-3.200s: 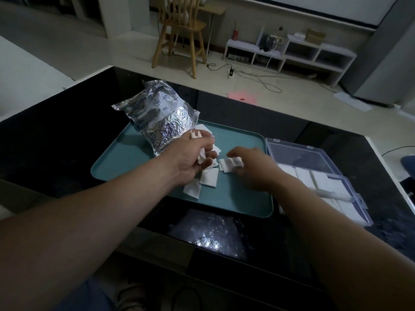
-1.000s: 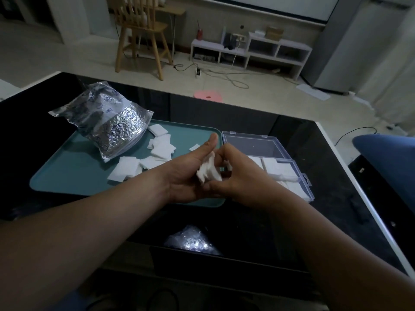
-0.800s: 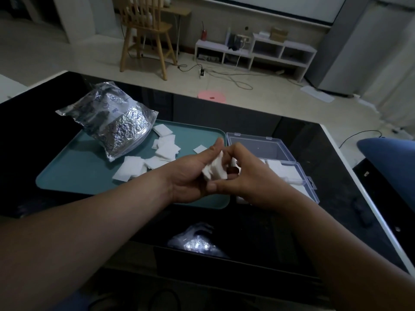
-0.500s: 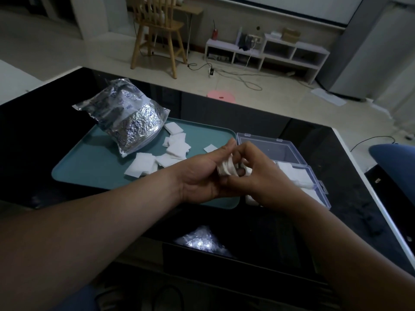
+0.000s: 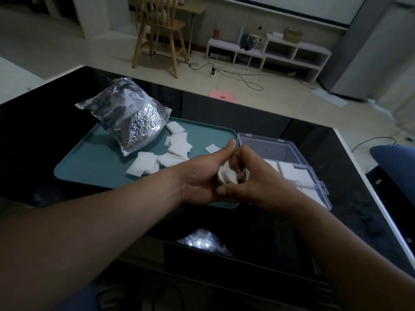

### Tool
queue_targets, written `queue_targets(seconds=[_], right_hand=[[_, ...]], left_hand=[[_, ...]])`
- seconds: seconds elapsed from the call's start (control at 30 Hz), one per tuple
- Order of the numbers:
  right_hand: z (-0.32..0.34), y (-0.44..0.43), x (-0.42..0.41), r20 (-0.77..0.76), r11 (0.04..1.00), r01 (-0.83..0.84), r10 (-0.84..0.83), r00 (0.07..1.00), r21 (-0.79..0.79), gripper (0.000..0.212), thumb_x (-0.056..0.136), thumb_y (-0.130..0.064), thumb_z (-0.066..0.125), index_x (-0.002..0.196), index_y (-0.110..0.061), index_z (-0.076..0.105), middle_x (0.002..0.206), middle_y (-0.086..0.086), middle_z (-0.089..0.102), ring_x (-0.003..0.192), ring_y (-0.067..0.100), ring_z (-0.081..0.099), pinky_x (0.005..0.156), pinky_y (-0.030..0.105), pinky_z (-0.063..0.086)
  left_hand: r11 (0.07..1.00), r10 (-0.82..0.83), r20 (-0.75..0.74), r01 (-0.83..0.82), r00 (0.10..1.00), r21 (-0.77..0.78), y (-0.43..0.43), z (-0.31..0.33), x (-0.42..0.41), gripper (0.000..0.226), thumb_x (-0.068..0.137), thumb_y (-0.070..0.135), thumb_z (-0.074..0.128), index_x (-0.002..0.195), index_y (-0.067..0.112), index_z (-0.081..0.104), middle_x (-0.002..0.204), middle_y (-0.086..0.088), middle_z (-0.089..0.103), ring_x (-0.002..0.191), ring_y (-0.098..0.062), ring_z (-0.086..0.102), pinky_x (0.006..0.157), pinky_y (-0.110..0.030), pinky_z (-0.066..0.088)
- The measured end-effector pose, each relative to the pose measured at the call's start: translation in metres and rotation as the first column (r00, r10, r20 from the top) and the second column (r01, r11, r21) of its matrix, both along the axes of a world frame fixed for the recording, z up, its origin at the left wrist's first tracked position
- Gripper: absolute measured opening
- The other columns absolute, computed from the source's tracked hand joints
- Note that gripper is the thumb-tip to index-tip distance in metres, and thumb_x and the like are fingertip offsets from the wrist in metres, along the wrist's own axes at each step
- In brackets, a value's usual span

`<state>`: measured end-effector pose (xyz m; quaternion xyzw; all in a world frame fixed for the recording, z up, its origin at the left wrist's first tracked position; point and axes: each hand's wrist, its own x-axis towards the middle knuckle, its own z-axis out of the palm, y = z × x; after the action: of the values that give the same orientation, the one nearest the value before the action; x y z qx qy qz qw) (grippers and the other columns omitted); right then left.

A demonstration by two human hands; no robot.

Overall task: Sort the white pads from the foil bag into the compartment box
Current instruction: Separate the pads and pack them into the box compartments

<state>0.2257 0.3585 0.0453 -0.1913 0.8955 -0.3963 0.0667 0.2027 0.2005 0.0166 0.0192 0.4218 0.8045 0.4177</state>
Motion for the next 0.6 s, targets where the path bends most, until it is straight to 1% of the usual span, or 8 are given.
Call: queue_targets(seconds=[0.07,0.17,0.27,0.33,0.4,0.47,0.53,0.6], right_hand=[[0.001,0.000,0.000,0.005,1.000,0.001,-0.001,1.000,-0.001,0.052,0.077,-0.017,0.092,0.102,-0.007,0.047,0.090,0.002,0.061,0.067,-0.005,0.052,0.062,0.013,0.046],[-0.003,0.000,-0.001,-0.004,1.000,0.000,0.000,1.000,-0.006,0.050,0.077,-0.020,0.092,0.102,-0.012,0.050,0.094,0.004,0.061,0.071,-0.002,0.051,0.066,0.014,0.046],[-0.008,0.001,-0.002,-0.005,0.999,0.003,-0.003,1.000,0.038,0.051,0.076,-0.032,0.093,0.104,-0.029,0.050,0.103,-0.008,0.063,0.085,-0.006,0.059,0.072,0.008,0.045],[-0.012,0.002,-0.003,-0.009,0.999,0.027,-0.027,1.000,0.047,0.052,0.077,-0.041,0.090,0.109,-0.034,0.050,0.114,-0.011,0.063,0.097,-0.004,0.061,0.077,0.011,0.046],[-0.017,0.002,-0.003,-0.083,0.994,0.097,-0.093,0.992,0.052,0.046,0.082,-0.043,0.085,0.111,-0.032,0.051,0.119,-0.012,0.060,0.104,-0.001,0.058,0.083,0.018,0.047],[-0.021,0.002,-0.002,-0.178,0.975,0.210,-0.194,0.965,0.075,0.031,0.089,-0.040,0.077,0.108,-0.027,0.057,0.111,-0.013,0.060,0.101,-0.001,0.056,0.080,0.017,0.044],[-0.023,0.001,-0.003,-0.187,0.948,0.307,-0.288,0.939,0.084,0.017,0.093,-0.038,0.070,0.102,-0.027,0.061,0.103,-0.009,0.062,0.092,0.004,0.058,0.074,0.024,0.047],[-0.023,0.000,-0.004,-0.146,0.928,0.365,-0.353,0.924,0.072,0.012,0.093,-0.038,0.067,0.096,-0.027,0.064,0.097,-0.003,0.065,0.085,0.013,0.062,0.074,0.036,0.054]], left_hand=[[1.000,-0.001,0.003,0.001,1.000,0.010,0.001,0.003,0.003,0.062,0.100,0.066,0.036,0.093,0.016,0.072,0.084,-0.004,0.069,0.061,-0.013,0.068,0.062,-0.025,0.056],[0.999,0.030,-0.004,-0.029,1.000,0.025,0.001,0.005,0.001,0.060,0.100,0.065,0.037,0.102,0.013,0.067,0.090,-0.006,0.069,0.069,-0.015,0.070,0.062,-0.025,0.058],[0.998,0.062,0.003,-0.062,0.998,0.017,0.000,0.007,0.002,0.059,0.102,0.063,0.032,0.096,0.013,0.063,0.073,-0.005,0.068,0.056,-0.014,0.067,0.049,-0.022,0.053],[0.997,0.074,-0.001,-0.074,0.997,-0.004,0.001,0.008,0.002,0.060,0.101,0.067,0.029,0.097,0.018,0.064,0.070,-0.002,0.067,0.053,-0.013,0.062,0.046,-0.021,0.050],[0.997,0.078,0.015,-0.078,0.997,-0.008,0.001,0.007,-0.001,0.066,0.097,0.075,0.024,0.100,0.023,0.065,0.068,-0.001,0.066,0.052,-0.012,0.059,0.052,-0.022,0.050],[0.995,0.086,0.038,-0.088,0.996,0.045,-0.001,0.008,-0.004,0.077,0.097,0.077,0.019,0.105,0.019,0.069,0.076,-0.004,0.069,0.058,-0.013,0.062,0.067,-0.030,0.051],[0.987,0.146,0.070,-0.151,0.987,0.063,-0.001,0.007,-0.005,0.076,0.105,0.060,0.021,0.091,0.010,0.077,0.085,-0.008,0.072,0.065,-0.018,0.067,0.076,-0.035,0.053],[0.964,0.258,0.091,-0.262,0.962,0.044,0.002,0.006,-0.006,0.052,0.104,0.033,0.028,0.096,0.003,0.070,0.093,-0.015,0.072,0.075,-0.024,0.072,0.075,-0.040,0.059]])
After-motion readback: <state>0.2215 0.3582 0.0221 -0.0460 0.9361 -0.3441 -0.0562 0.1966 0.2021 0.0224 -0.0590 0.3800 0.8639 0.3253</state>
